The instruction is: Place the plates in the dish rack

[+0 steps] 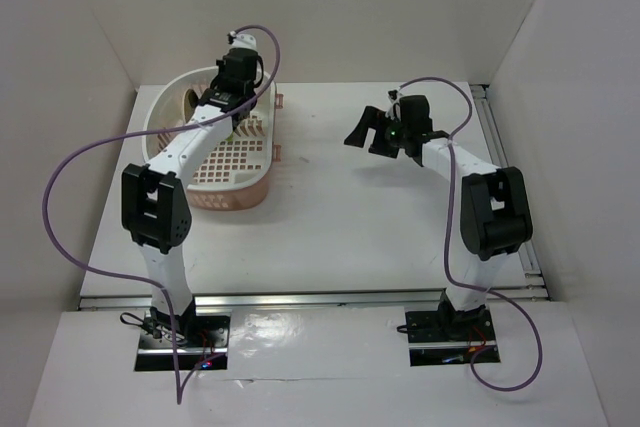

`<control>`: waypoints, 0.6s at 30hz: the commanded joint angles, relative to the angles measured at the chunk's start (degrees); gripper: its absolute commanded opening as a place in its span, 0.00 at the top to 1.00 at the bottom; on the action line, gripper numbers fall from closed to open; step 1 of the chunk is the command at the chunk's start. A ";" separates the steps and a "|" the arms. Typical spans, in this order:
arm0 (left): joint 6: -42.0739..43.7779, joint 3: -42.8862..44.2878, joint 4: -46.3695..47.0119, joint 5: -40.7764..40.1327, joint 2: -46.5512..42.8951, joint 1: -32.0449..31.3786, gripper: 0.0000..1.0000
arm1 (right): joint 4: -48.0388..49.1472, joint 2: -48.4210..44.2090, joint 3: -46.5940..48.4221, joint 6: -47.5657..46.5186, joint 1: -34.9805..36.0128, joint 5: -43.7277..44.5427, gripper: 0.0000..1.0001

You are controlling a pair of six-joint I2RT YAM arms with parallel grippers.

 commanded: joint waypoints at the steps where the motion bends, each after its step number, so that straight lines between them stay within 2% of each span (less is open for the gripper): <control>1: 0.83 -0.02 4.32 -2.35 -0.15 -0.41 1.00 | 1.20 0.90 1.92 -0.53 0.16 -1.79 0.00; 18: -1.02 -2.39 4.32 -5.25 4.24 -2.95 1.00 | 2.78 0.90 0.87 0.00 0.16 -3.37 0.00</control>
